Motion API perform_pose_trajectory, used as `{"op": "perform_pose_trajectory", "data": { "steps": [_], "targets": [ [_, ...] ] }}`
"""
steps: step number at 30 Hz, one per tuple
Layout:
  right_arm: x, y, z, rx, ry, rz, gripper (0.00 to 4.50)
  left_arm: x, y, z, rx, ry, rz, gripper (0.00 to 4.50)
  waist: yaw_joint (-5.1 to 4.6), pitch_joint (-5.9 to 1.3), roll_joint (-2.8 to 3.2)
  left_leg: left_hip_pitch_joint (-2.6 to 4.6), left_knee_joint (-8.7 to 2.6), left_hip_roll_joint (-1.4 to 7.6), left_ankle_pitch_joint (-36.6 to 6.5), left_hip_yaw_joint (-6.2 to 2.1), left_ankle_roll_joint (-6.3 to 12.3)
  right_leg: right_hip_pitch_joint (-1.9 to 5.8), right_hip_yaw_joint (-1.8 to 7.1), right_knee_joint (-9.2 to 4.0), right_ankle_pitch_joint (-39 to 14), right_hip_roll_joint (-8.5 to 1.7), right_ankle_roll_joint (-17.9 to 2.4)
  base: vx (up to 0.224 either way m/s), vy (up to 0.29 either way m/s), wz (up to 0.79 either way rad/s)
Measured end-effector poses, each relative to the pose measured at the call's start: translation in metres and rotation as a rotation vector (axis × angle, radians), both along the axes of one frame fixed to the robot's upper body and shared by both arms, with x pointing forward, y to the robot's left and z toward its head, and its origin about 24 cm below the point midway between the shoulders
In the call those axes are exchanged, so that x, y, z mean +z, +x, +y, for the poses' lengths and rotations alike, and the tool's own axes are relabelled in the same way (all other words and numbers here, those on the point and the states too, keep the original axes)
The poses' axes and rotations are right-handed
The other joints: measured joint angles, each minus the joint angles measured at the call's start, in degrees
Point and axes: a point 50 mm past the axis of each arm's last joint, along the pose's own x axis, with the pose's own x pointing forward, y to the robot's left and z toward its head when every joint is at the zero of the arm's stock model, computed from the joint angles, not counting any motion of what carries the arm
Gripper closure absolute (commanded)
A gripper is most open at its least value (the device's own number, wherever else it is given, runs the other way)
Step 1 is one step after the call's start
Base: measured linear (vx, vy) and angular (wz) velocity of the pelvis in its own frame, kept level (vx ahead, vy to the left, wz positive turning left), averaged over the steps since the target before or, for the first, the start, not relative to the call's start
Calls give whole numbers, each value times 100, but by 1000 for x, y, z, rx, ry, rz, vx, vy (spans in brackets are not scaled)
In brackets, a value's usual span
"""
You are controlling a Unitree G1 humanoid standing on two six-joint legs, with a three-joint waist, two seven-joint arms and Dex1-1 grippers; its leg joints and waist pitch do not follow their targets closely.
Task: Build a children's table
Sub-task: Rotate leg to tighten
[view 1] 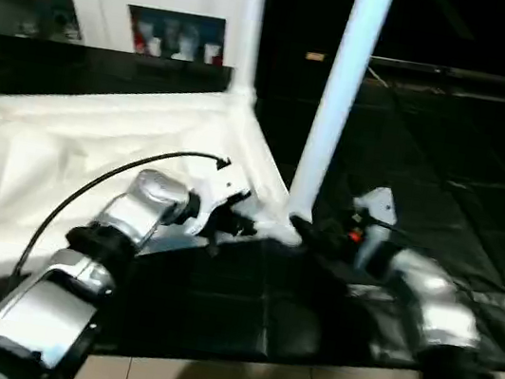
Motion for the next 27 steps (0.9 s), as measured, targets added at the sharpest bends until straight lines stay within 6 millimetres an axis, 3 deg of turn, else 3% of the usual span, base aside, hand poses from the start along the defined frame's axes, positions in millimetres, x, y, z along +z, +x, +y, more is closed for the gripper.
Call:
{"op": "perform_pose_trajectory", "data": {
  "steps": [5,12,27],
  "targets": [
    [4,-10,1,240,-34,45,3,1,-8,13,-132,17,33,450,26,0,0,-7,-3,3,8,-1,13,-9,-3,4,-3,1,3,0,0,0],
    [7,-11,12,425,-69,63,19,5,-19,19,-317,60,67,450,208,0,-3,-8,1,1,2,-1,2,-3,0,4,-3,-2,4,0,0,0],
    [0,-20,24,595,-59,127,163,6,-29,16,-429,74,79,450,279,0,-9,-12,4,1,2,0,1,-3,1,8,-7,-4,11,0,0,0]
  ]
}}
